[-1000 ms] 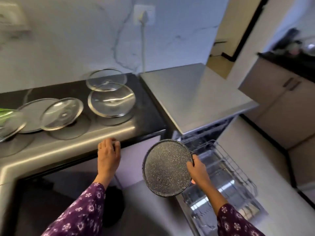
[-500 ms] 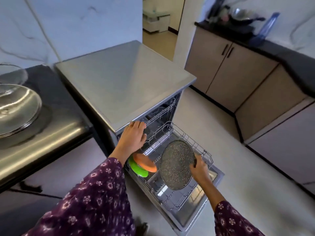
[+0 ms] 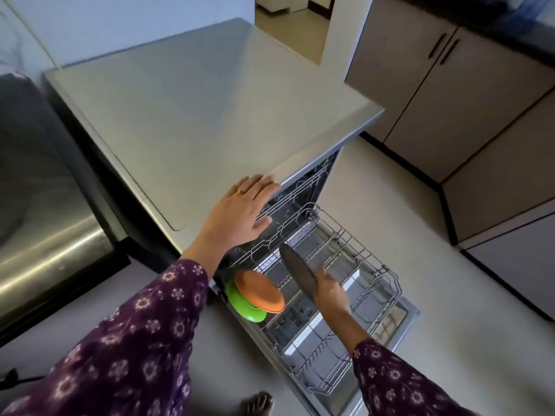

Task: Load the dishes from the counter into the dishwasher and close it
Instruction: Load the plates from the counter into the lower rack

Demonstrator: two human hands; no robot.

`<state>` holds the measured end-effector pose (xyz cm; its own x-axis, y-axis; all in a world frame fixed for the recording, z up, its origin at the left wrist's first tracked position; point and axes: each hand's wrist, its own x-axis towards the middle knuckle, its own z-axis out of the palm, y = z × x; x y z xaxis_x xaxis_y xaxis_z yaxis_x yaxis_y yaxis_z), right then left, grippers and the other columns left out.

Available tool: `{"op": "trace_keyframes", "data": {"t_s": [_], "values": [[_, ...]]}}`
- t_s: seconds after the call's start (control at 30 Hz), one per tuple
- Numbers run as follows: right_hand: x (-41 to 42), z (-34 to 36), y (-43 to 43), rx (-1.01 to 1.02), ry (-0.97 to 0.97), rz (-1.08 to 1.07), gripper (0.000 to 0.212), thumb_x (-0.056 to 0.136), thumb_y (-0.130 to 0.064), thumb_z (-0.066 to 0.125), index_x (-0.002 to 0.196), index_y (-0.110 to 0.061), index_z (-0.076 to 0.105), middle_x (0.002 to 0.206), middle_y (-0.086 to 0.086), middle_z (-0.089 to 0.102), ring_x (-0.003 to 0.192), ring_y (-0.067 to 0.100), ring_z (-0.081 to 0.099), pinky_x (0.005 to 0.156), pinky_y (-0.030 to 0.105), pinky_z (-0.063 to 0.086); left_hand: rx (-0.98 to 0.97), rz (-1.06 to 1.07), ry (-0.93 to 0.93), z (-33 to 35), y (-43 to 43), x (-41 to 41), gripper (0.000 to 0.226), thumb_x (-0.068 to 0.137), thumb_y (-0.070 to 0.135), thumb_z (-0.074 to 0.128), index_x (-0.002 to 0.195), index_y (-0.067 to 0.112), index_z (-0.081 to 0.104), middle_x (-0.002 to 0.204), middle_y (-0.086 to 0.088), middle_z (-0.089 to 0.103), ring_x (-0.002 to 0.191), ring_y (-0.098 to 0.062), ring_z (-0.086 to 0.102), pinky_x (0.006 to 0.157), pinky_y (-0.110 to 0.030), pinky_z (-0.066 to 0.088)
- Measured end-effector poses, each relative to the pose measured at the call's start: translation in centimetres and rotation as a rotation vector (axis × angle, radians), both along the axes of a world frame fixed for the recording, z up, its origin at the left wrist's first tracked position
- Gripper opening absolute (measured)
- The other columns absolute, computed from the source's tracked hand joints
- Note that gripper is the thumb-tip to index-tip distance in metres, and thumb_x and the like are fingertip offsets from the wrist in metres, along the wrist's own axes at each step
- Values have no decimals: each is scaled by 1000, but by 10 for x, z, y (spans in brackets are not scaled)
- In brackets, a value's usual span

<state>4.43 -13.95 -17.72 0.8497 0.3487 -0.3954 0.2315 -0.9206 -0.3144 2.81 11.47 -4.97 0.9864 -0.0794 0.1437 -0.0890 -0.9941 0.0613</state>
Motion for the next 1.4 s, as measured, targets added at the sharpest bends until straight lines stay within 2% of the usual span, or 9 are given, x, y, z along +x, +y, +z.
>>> {"op": "trace_keyframes", "data": {"t_s": [0.07,0.23,0.37,0.83,1.0,1.13,1.2,1.27,1.4], "values": [[6,-24,17,-6,25,59,30,95,-4,43,122,-15,39,98,10,63,74,23,63,69,32,56,-40,10,-22,-1,1,2,59,91,27,53,145,15,30,151,-6,32,140,-22,29,118,-38,16],[19,-69,51,59,51,143,29,101,-13,33,128,-17,43,110,11,61,75,18,58,65,16,48,-49,16,-56,-2,0,3,62,87,12,55,144,12,33,150,-7,35,140,-22,30,117,-37,19],[25,-102,70,49,24,205,35,102,-17,26,133,-14,44,121,17,59,103,34,61,90,38,49,-37,14,-69,-5,0,3,65,82,9,58,143,10,34,149,-7,37,140,-21,30,117,-37,22],[29,-175,89,-7,-31,320,35,99,-14,28,134,-18,32,118,16,55,94,35,66,83,40,55,-178,25,-101,-3,5,5,65,82,1,56,142,16,37,149,-3,37,141,-17,29,113,-25,15],[25,-196,93,11,-53,259,37,92,-4,54,127,-11,44,103,16,61,79,27,69,72,29,55,-175,17,-122,-5,5,6,66,81,0,55,142,16,37,149,-3,37,140,-16,29,115,-27,17],[30,-217,95,-34,-99,319,59,44,-7,93,93,-12,61,52,6,58,30,12,54,31,20,42,-160,7,-130,-7,6,7,66,81,-1,54,142,15,36,150,-4,36,140,-17,29,117,-31,21],[25,-217,91,-118,-99,425,41,69,-12,82,105,-10,61,65,10,64,47,20,65,42,27,52,-155,7,-134,-8,6,7,66,81,-1,54,142,15,36,150,-4,36,141,-17,29,117,-31,21],[22,-222,87,-175,-17,410,31,98,-15,45,129,-8,46,98,14,66,85,26,70,73,32,56,-148,11,-136,-8,6,6,67,80,-1,55,142,15,36,150,-4,37,140,-17,30,117,-31,21],[21,-230,83,-157,37,314,38,102,-17,35,138,-8,33,120,14,58,106,27,62,88,32,50,-124,5,-130,-10,4,6,68,81,1,58,143,15,35,150,-4,35,140,-17,30,117,-31,22]]}}
